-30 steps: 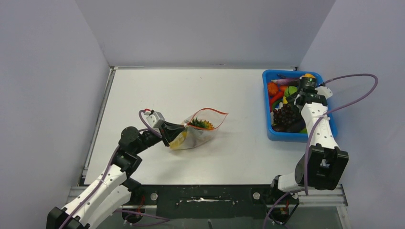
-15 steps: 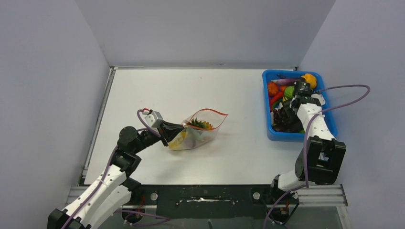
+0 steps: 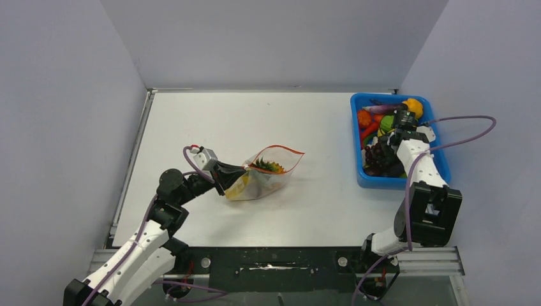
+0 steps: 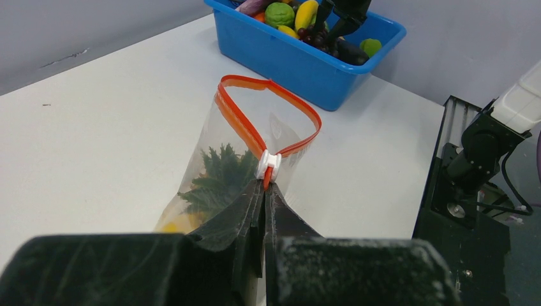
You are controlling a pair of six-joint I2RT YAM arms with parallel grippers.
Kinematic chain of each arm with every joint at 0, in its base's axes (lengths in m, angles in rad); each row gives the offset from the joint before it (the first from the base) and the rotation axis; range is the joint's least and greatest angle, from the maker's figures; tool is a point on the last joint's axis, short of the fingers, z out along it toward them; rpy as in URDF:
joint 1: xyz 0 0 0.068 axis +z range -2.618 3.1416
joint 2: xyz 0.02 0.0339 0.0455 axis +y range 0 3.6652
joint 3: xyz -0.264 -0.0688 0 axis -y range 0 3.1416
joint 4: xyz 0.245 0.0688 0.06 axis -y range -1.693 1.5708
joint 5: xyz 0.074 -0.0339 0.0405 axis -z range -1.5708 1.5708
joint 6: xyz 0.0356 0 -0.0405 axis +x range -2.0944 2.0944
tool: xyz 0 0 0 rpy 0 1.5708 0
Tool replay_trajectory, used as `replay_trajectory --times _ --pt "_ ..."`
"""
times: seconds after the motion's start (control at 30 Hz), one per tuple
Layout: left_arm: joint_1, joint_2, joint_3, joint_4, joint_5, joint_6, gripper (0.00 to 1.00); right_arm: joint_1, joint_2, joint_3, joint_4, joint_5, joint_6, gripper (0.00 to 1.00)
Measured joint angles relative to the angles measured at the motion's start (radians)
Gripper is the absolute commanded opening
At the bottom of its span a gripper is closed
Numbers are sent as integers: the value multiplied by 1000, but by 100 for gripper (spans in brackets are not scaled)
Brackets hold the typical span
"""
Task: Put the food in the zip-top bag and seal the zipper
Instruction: Pick up the fake fruit from the bin.
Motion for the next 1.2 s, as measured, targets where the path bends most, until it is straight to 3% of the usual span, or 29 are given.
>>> replay_trajectory --times 0.2,0.5,0.77,1.2 --pt "0 -6 0 0 0 0 0 -1 0 -11 25 10 -2 25" --pt "0 -11 0 0 0 0 0 -6 0 -44 69 9 -1 30" --pt "0 -15 0 0 0 0 0 -6 -2 -55 92 6 -19 10" --pt "0 -14 0 1 -2 0 0 -6 -141 -95 143 3 -161 7"
